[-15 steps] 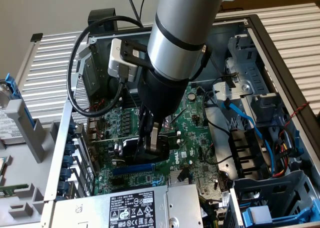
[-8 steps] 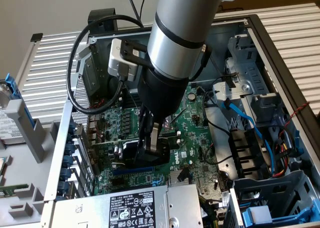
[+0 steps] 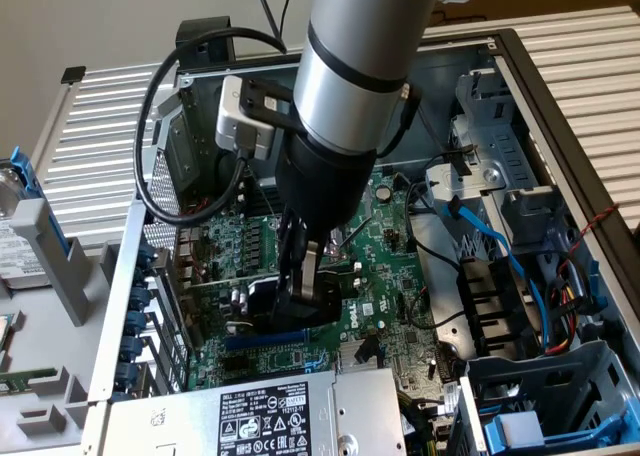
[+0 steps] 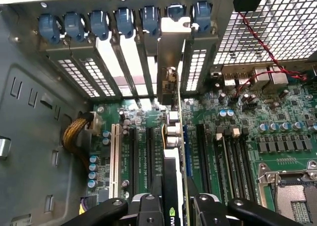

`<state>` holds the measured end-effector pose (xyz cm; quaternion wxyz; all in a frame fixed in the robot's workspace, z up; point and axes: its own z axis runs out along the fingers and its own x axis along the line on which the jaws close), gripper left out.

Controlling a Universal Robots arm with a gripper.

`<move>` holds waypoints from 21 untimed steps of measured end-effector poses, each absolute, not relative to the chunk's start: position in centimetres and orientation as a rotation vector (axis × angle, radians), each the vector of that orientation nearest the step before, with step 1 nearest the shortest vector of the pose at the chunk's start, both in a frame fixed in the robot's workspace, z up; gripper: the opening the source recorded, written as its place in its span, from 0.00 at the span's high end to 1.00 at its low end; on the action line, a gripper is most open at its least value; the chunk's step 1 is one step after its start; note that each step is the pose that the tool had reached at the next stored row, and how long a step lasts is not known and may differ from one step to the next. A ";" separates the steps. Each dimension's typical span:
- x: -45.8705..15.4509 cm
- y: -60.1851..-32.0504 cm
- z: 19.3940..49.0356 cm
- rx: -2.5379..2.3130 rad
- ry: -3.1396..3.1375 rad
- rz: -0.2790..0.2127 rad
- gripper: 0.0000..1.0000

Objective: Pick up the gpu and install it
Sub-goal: 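Insert the gpu into the slot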

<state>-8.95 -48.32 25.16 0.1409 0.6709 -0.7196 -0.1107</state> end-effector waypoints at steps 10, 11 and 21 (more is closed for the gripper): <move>-10.5 -47.6 25.1 1.947 -2.089 -0.304 0.71; -10.5 -47.6 25.1 1.947 -2.089 -0.304 0.71; -10.8 -47.6 25.1 1.961 -2.099 -0.305 0.71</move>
